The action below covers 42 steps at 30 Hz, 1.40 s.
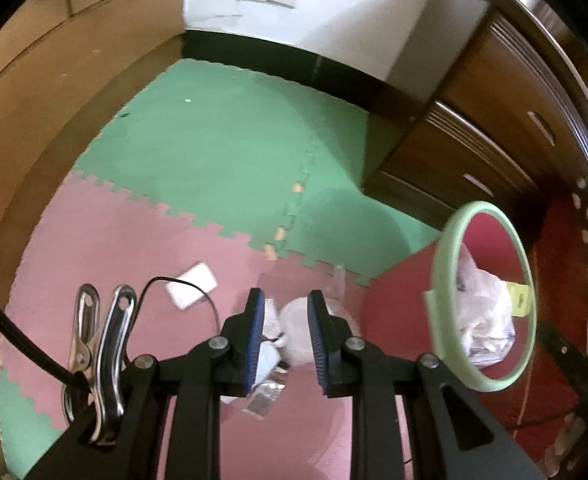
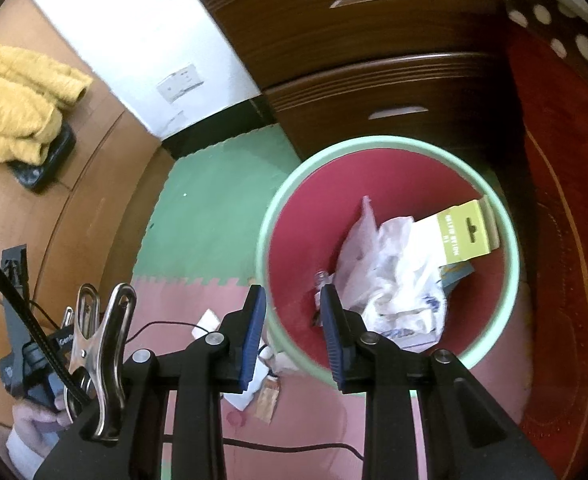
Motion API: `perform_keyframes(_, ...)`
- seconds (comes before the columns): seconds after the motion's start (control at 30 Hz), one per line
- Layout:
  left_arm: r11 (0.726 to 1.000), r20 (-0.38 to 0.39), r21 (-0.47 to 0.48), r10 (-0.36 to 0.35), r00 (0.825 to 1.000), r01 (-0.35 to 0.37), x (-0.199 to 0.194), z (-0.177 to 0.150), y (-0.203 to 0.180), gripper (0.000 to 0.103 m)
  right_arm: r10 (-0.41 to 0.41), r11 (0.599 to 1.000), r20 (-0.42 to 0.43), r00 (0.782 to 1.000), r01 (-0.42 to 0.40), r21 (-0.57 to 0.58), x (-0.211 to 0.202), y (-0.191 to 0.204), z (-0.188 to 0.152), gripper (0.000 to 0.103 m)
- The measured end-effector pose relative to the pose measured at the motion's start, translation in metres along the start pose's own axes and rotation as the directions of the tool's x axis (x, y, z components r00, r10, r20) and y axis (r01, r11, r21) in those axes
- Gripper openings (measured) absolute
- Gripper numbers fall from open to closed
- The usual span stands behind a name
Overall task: Collect trash
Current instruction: 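Move both open tools back down toward the shuttlecock and plastic bag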
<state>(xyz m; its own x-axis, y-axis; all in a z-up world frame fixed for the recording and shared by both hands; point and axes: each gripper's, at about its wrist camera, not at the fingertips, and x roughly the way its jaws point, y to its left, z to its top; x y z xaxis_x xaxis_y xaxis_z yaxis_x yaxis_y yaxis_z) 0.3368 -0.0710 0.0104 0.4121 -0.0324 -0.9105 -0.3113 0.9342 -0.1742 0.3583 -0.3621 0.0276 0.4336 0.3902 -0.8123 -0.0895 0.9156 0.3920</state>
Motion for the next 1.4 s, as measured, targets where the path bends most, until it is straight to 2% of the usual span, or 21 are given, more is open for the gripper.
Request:
perform_keyframes(0.27,0.993,0.003,-0.021,0.117,0.993,-0.117,-0.006,-0.014,0.050,0.022,0.030,0.997,-0.028,0.999,-0.032,-0.070,0.003,0.031,-0.014,0.029)
perform_keyframes(0.47,0.986,-0.035,-0.082,0.144,0.989,-0.146,0.000,-0.031,0.086,0.022,0.046,0.989,-0.080,0.996,-0.057,-0.137,0.017,0.058,-0.033,0.029)
perform_keyframes(0.87,0.981,-0.132,-0.154,0.101,0.986,-0.121,0.036,-0.073,0.124,0.022,0.028,0.965,-0.203,0.979,-0.079,-0.249,0.062,0.096,-0.075,0.029)
perform_keyframes(1.2,0.974,-0.208,-0.213,0.028,0.978,-0.073,0.078,-0.106,0.142,0.024,-0.021,0.941,-0.310,0.951,-0.087,-0.328,0.115,0.115,-0.109,0.029)
perform_keyframes(1.4,0.966,-0.257,-0.255,-0.023,0.966,-0.045,0.109,-0.129,0.147,0.024,-0.066,0.925,-0.355,0.932,-0.077,-0.373,0.155,0.113,-0.124,0.029)
